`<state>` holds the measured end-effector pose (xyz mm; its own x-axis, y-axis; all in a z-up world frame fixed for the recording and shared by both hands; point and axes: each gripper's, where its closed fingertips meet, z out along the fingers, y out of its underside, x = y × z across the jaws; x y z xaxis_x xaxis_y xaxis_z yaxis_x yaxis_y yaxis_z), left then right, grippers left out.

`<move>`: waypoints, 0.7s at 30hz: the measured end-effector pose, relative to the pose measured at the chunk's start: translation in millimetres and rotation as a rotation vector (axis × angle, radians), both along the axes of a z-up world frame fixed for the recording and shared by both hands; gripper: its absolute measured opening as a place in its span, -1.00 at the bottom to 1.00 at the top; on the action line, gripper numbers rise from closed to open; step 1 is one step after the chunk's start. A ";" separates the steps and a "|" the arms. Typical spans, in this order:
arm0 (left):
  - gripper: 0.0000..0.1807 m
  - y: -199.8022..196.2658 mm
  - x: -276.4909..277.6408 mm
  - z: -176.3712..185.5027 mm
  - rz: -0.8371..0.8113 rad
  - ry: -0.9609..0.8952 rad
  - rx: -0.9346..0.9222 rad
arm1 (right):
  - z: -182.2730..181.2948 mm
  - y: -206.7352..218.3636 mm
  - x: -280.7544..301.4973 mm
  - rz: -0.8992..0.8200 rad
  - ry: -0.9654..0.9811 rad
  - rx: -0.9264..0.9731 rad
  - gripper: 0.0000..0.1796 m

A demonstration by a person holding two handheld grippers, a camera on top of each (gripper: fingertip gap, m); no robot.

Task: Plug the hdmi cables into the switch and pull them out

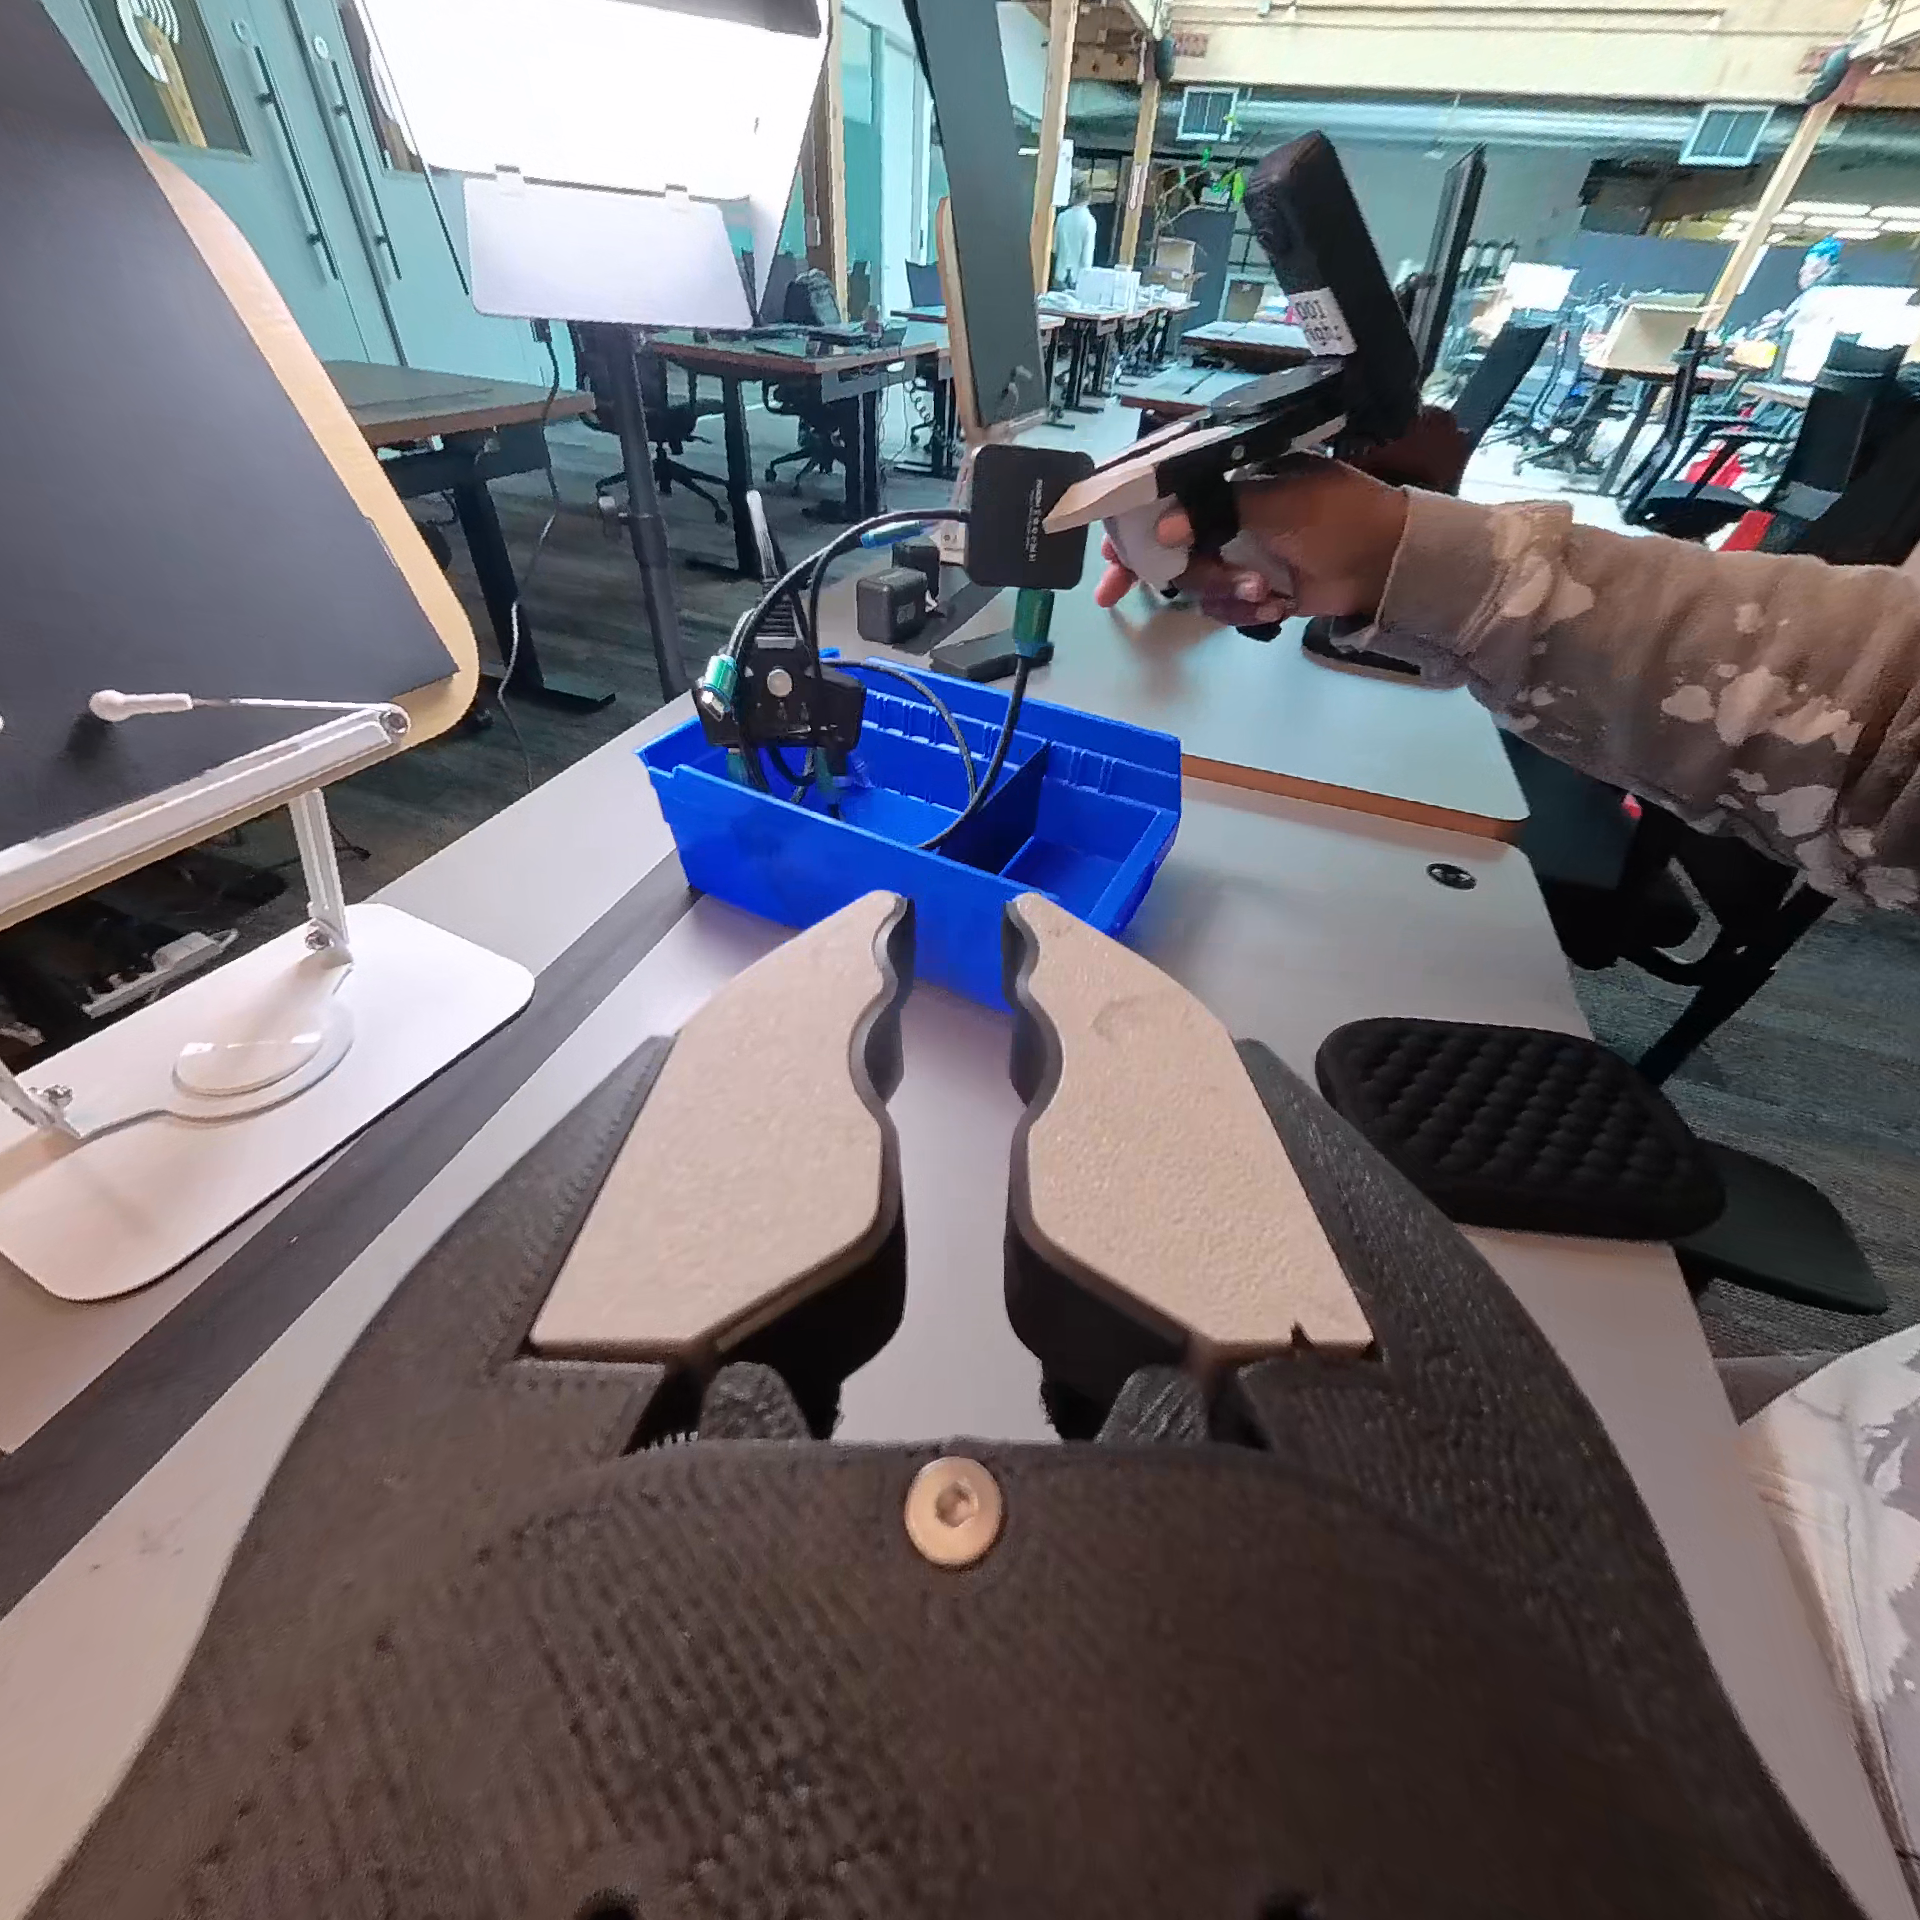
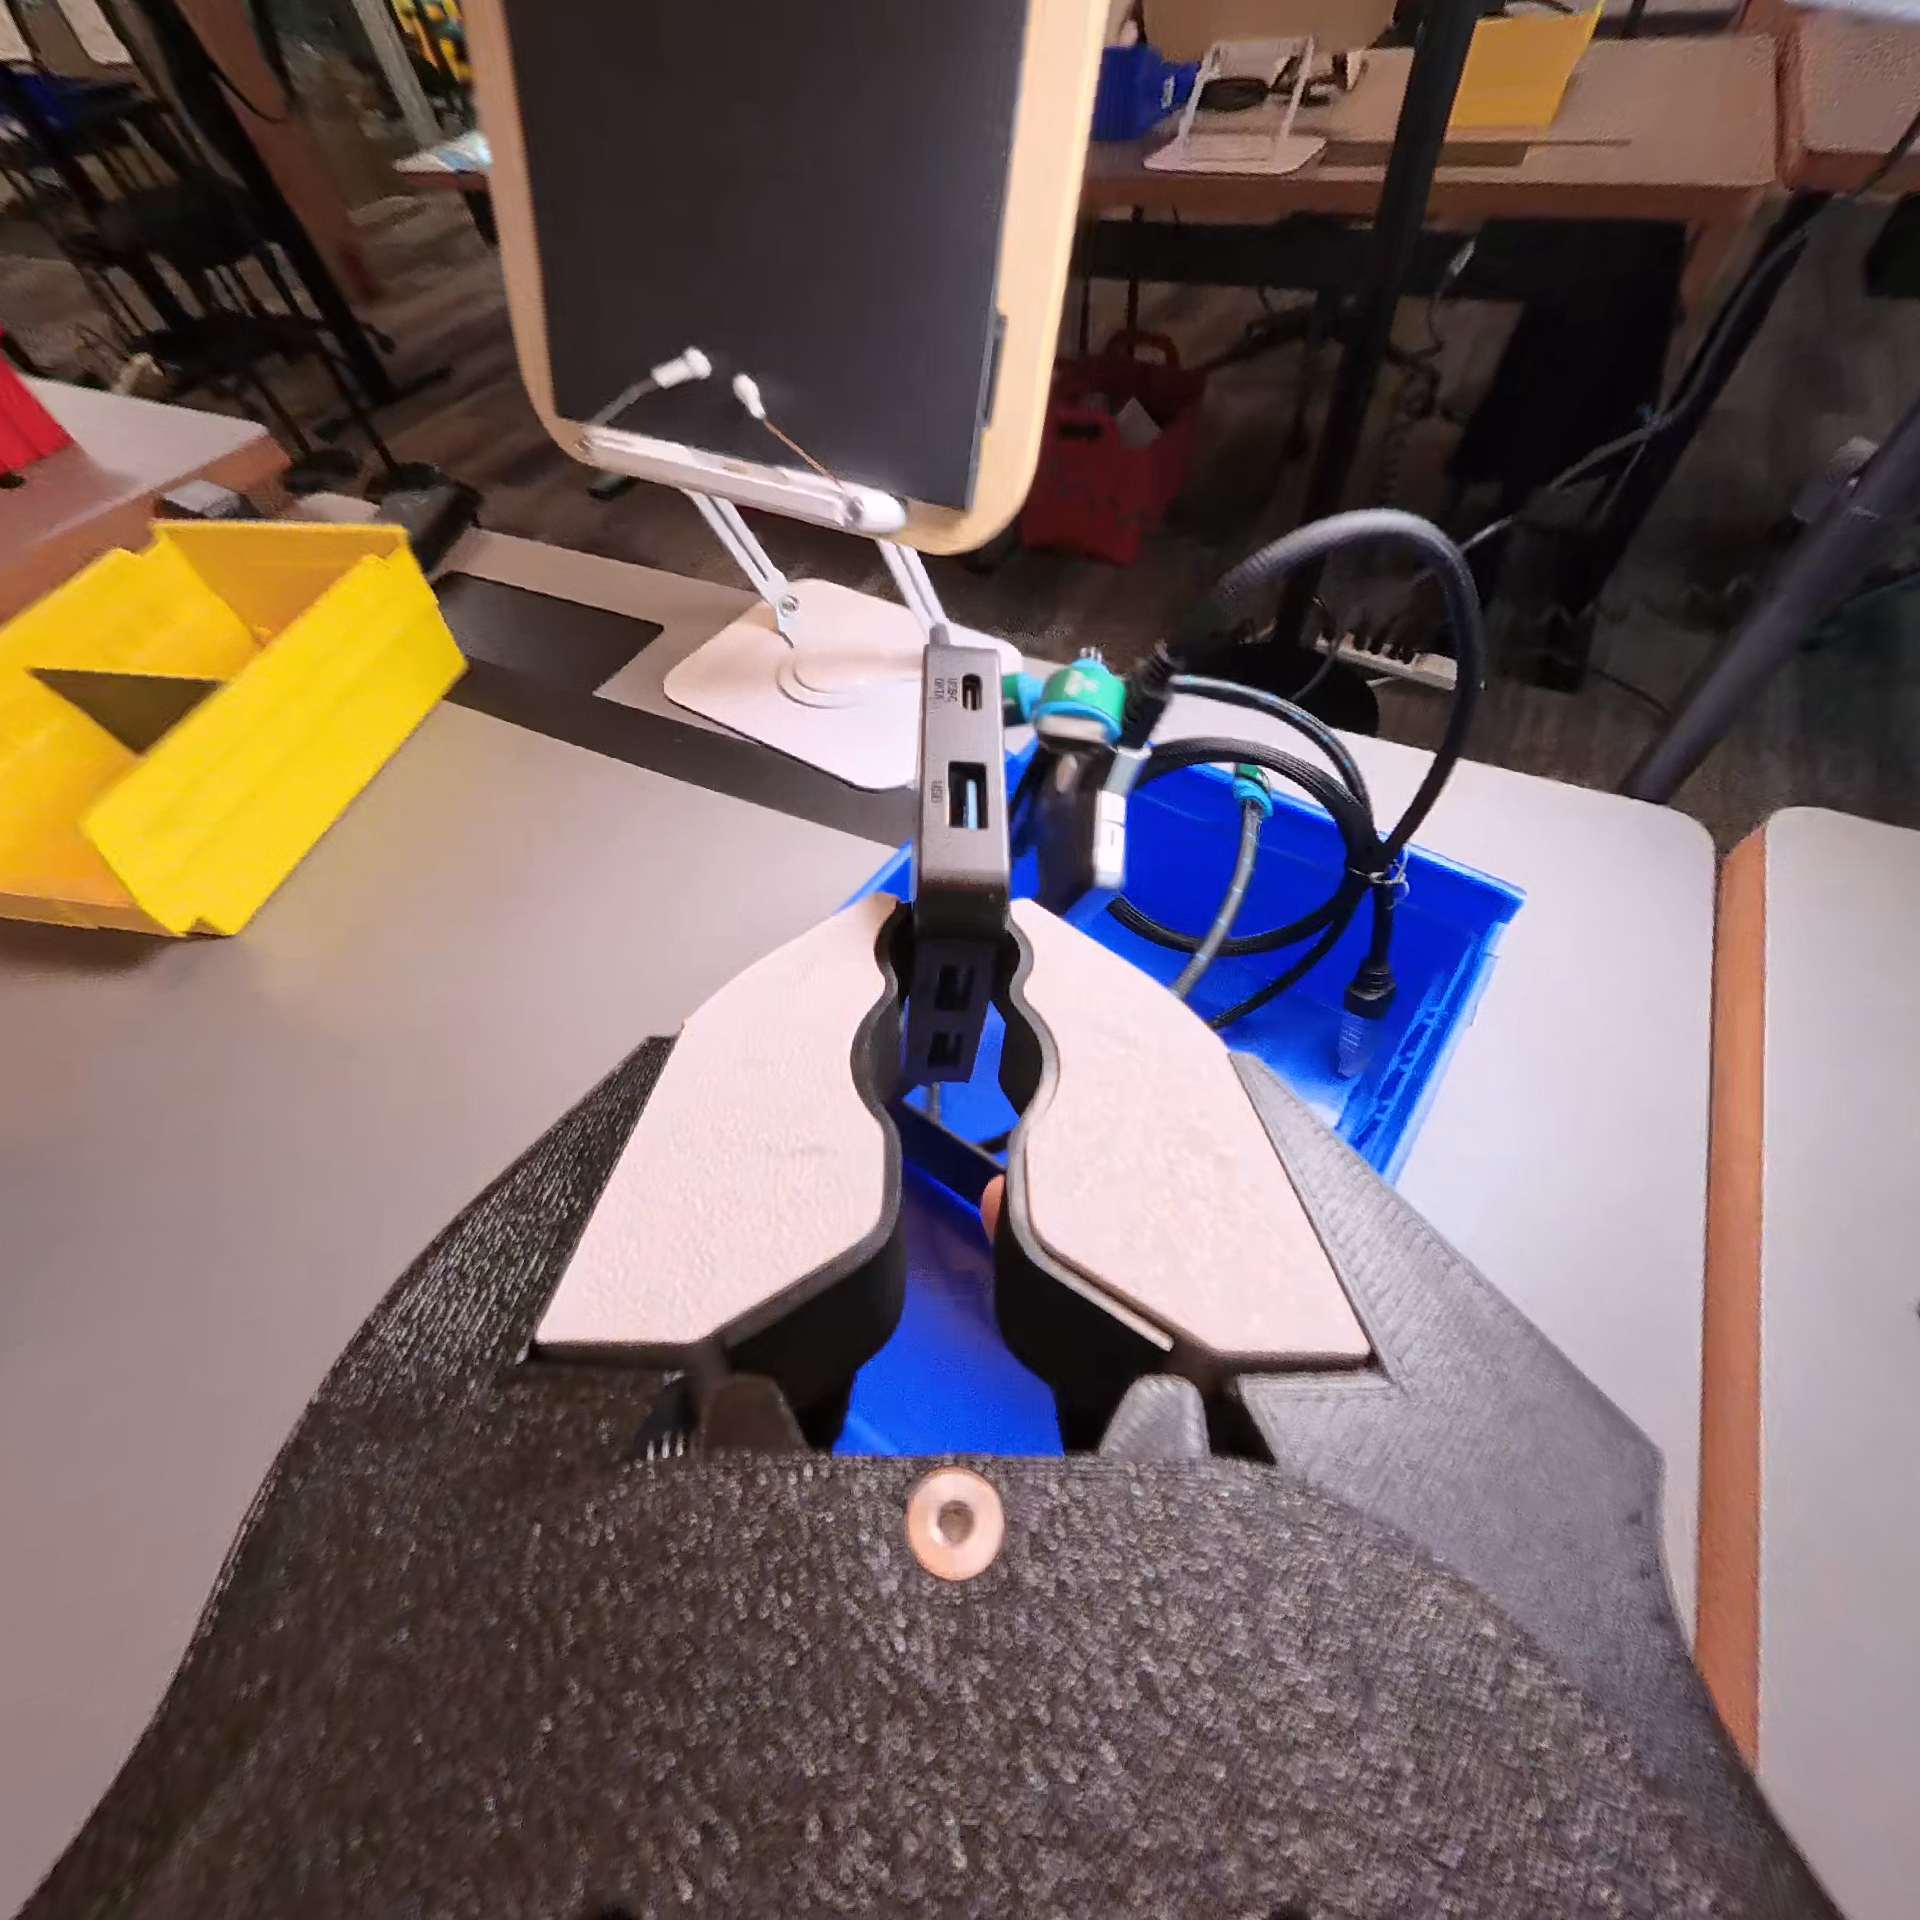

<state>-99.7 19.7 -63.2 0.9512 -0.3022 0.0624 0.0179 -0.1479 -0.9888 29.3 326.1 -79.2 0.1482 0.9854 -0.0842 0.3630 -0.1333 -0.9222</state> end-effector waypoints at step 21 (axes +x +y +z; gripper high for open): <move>-0.77 2.6 -57.4 -51.7 0.207 0.004 -0.259 | -47.2 105.8 11.1 -0.298 -0.495 0.375 -0.51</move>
